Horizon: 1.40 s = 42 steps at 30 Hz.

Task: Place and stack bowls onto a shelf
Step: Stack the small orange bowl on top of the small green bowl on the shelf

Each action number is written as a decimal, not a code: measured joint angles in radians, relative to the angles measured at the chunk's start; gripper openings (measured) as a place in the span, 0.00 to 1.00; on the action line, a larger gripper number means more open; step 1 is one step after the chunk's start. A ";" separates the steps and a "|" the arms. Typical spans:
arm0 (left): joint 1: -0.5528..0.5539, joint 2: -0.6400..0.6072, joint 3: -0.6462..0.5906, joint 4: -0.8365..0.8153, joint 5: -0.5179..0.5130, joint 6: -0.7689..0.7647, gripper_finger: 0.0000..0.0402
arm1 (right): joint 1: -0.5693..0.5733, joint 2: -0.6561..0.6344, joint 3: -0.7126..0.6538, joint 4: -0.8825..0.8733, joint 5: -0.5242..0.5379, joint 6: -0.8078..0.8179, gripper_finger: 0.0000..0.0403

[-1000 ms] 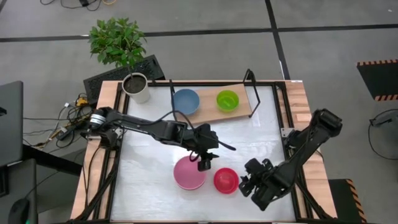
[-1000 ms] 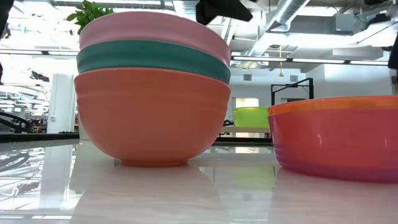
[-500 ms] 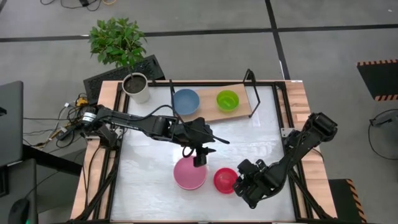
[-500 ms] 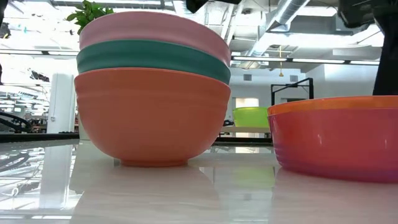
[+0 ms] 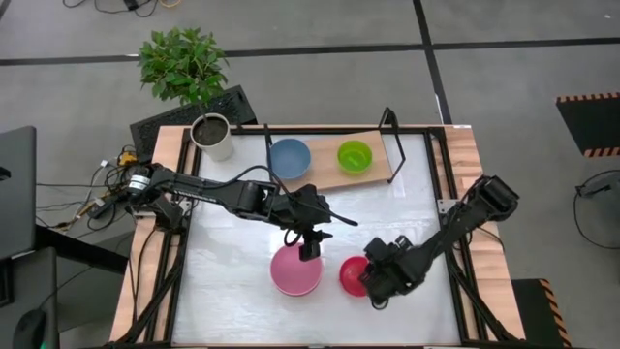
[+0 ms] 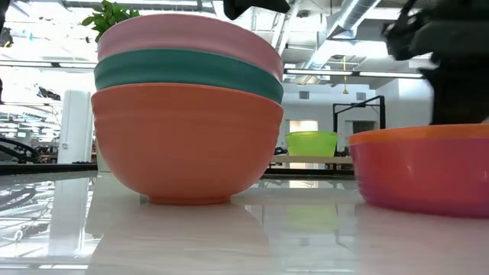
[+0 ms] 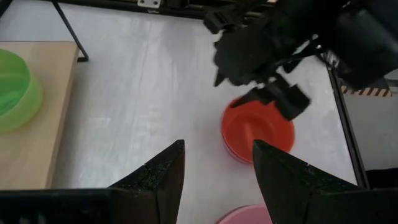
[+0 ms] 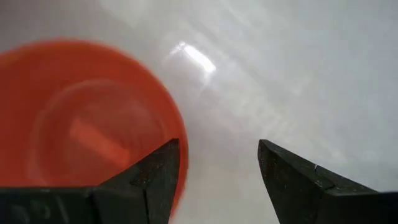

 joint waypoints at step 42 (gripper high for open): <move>-0.006 0.302 0.000 0.344 -0.046 -0.086 0.43 | 0.166 -0.462 0.088 -0.268 0.383 0.260 0.60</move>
